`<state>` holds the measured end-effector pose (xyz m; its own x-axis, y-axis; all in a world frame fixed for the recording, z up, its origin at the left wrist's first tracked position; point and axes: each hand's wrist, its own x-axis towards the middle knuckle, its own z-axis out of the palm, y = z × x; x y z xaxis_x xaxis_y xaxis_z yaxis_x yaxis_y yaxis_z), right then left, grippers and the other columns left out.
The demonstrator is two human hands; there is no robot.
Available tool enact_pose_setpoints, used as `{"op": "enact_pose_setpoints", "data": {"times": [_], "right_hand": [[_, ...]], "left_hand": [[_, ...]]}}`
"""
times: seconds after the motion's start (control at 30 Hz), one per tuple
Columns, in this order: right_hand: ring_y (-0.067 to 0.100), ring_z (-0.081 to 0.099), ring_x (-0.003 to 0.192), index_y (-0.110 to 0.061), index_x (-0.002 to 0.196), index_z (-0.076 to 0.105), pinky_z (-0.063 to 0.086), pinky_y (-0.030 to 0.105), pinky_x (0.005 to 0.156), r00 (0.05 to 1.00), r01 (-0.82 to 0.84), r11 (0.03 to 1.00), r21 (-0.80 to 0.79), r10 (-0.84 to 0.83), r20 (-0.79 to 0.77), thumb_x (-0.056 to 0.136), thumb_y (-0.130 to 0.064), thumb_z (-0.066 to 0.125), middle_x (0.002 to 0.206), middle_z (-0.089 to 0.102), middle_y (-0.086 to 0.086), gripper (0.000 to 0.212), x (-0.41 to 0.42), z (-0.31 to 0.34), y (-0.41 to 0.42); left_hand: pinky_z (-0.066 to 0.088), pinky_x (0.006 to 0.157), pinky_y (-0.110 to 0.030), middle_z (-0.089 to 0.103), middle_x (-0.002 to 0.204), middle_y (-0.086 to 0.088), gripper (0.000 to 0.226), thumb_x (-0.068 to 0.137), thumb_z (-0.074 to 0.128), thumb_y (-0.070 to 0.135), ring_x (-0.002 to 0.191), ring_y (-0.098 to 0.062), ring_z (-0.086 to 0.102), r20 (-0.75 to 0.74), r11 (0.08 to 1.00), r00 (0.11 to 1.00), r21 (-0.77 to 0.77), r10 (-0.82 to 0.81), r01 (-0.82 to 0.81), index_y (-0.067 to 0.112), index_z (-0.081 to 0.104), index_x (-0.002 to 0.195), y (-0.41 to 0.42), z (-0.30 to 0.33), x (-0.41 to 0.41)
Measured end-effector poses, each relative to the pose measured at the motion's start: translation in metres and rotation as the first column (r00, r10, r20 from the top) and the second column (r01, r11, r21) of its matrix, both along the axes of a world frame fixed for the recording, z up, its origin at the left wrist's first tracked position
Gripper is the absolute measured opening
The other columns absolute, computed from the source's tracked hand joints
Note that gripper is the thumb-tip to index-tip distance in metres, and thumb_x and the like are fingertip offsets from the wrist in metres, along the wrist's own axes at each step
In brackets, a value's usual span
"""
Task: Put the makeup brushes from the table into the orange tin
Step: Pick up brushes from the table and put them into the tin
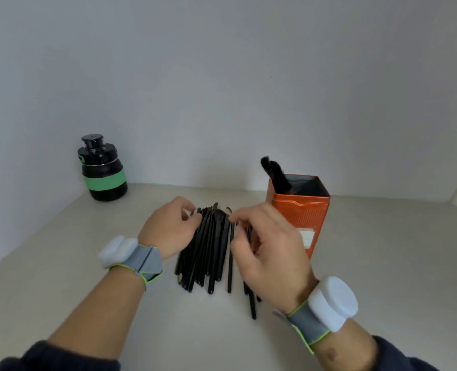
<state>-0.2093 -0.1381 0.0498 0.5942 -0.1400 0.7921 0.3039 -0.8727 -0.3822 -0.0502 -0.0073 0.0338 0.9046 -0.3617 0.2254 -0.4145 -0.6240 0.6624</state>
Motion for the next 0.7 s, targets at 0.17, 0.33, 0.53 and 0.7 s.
{"op": "enact_pose_setpoints", "data": {"times": [0.17,0.33,0.53,0.7], "right_hand": [[0.019,0.063,0.077,-0.017,0.1,0.065,0.054,0.041,0.068,0.948,0.071,0.992,-0.107,-0.1,-0.302,0.093,-0.026,0.054,0.089,0.064,-0.003,0.015,0.02,-0.018,0.011],[0.027,0.062,0.08,-0.018,0.097,0.049,0.048,0.034,0.065,0.831,0.173,0.964,-0.2,-0.252,-0.496,0.098,-0.041,0.046,0.094,0.061,0.001,0.022,0.041,-0.025,0.015],[0.02,0.052,0.066,-0.019,0.072,0.037,0.035,0.029,0.053,0.716,0.25,0.939,-0.238,-0.345,-0.607,0.097,-0.039,0.05,0.074,0.046,-0.003,0.035,0.051,-0.027,0.017],[0.015,0.045,0.052,-0.016,0.066,0.042,0.031,0.026,0.043,0.674,0.269,0.944,-0.191,-0.326,-0.663,0.09,-0.022,0.052,0.066,0.051,0.001,0.027,0.05,-0.022,0.016]], "left_hand": [[0.043,0.074,-0.03,0.064,0.105,-0.001,0.055,0.079,0.06,0.064,0.097,-0.023,0.062,-0.054,0.96,0.997,0.277,0.05,-0.033,0.022,0.052,0.115,0.001,-0.014,0.009],[0.039,0.062,-0.03,0.051,0.078,0.008,0.056,0.07,0.062,0.066,0.081,-0.022,0.058,-0.04,0.952,0.997,0.301,0.059,-0.044,0.023,0.046,0.102,-0.005,-0.014,0.004],[0.039,0.063,-0.028,0.054,0.088,0.003,0.038,0.08,0.062,0.047,0.08,-0.02,0.055,-0.025,0.955,1.0,0.297,0.006,0.002,0.018,0.054,0.105,-0.006,-0.012,-0.004],[0.043,0.064,-0.027,0.066,0.086,-0.002,0.024,0.084,0.06,0.037,0.076,-0.021,0.059,0.005,0.959,0.999,0.282,-0.034,0.031,0.014,0.064,0.088,-0.007,-0.009,-0.007]]}}
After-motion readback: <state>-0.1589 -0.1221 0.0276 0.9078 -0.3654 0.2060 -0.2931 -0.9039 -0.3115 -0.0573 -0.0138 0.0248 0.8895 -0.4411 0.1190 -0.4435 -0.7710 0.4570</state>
